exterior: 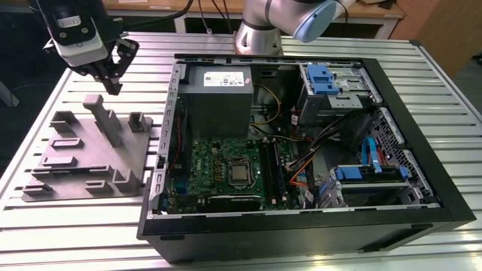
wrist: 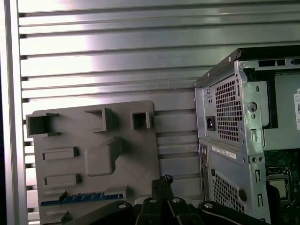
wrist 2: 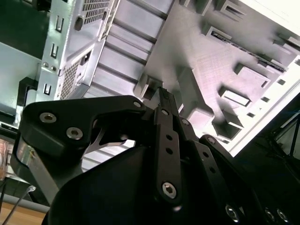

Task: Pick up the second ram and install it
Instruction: 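Reach for the second ram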

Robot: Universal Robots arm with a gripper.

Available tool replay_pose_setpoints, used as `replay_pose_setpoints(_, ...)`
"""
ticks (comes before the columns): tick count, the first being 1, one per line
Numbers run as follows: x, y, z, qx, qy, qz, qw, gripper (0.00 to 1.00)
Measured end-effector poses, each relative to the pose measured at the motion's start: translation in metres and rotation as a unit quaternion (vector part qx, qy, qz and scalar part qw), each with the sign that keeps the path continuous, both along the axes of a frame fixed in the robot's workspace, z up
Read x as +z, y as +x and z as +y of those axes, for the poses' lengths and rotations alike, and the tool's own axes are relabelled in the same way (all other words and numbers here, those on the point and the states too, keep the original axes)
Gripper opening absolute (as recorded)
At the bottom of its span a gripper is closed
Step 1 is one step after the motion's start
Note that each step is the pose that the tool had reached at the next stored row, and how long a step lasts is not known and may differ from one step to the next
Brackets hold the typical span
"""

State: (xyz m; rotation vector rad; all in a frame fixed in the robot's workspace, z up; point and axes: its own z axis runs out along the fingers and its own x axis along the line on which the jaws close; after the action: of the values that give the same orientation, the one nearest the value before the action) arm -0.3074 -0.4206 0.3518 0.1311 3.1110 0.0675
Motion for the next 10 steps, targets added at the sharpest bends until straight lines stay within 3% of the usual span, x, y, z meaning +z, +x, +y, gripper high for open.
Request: replay_pose_setpoints(10, -0.0041, -0.013, -0.007, 0.0, 0.0, 0.0, 1.0, 0.1)
